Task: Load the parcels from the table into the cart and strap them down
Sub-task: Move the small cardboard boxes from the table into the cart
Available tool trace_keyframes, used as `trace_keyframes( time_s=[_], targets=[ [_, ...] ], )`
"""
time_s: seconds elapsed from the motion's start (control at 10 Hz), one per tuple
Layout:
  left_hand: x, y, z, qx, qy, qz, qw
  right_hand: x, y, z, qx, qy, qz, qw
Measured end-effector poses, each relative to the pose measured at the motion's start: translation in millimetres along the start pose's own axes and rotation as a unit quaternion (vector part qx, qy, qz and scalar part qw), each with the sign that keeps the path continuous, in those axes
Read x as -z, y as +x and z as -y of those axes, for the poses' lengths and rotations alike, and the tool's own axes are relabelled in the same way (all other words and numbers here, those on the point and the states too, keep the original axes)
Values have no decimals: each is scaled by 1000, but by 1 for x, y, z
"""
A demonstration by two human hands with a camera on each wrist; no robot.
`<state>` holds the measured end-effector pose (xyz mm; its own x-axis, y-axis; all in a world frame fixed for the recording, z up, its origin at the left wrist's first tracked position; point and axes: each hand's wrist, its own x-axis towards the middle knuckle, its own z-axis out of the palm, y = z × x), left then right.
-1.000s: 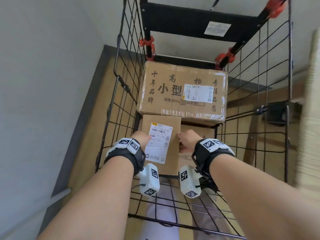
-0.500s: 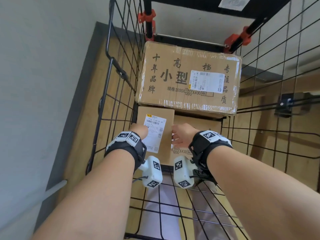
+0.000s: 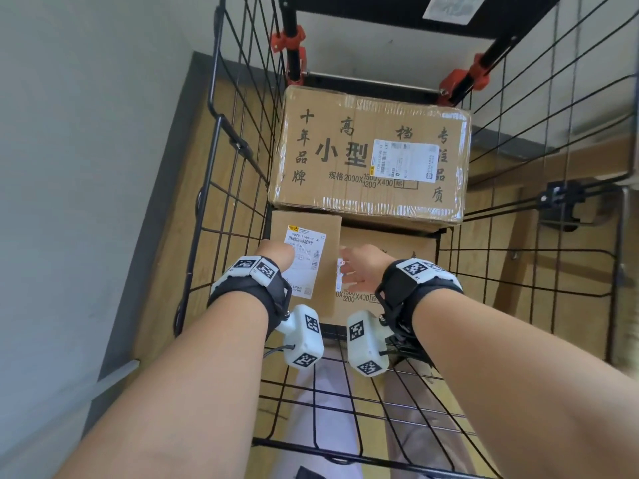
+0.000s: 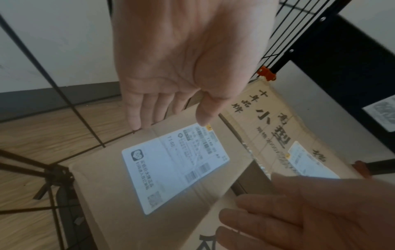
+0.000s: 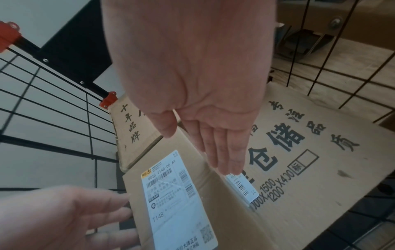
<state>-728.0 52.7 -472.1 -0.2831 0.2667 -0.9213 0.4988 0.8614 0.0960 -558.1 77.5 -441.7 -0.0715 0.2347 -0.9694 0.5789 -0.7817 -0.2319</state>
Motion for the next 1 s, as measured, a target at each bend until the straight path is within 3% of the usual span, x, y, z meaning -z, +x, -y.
trace_keyframes(
  time_s=[0.1,0.2,0.4,0.5,0.6,0.8,1.0],
  targets=[
    [0,-29,-14,-44,3,-17,999,14,-20,-1,25,-97,-28,995],
    [-3,-59,-39,-67,41,-24,997,36,-48,-4,70,-242,-74,965],
    [-20,-142,-96,-155,191,-104,964,90,-110,-11,141,-467,-147,861],
    [-36,-185,-120,-206,258,-136,934,119,-149,-16,169,-509,-178,825],
    [-55,-222,-144,-236,295,-149,914,150,-182,-29,206,-505,-224,808],
    [-102,-294,-190,-310,365,-203,854,210,-246,-64,264,-485,-288,783],
    [-151,-348,-221,-340,384,-213,832,272,-287,-109,260,-483,-314,775]
  ],
)
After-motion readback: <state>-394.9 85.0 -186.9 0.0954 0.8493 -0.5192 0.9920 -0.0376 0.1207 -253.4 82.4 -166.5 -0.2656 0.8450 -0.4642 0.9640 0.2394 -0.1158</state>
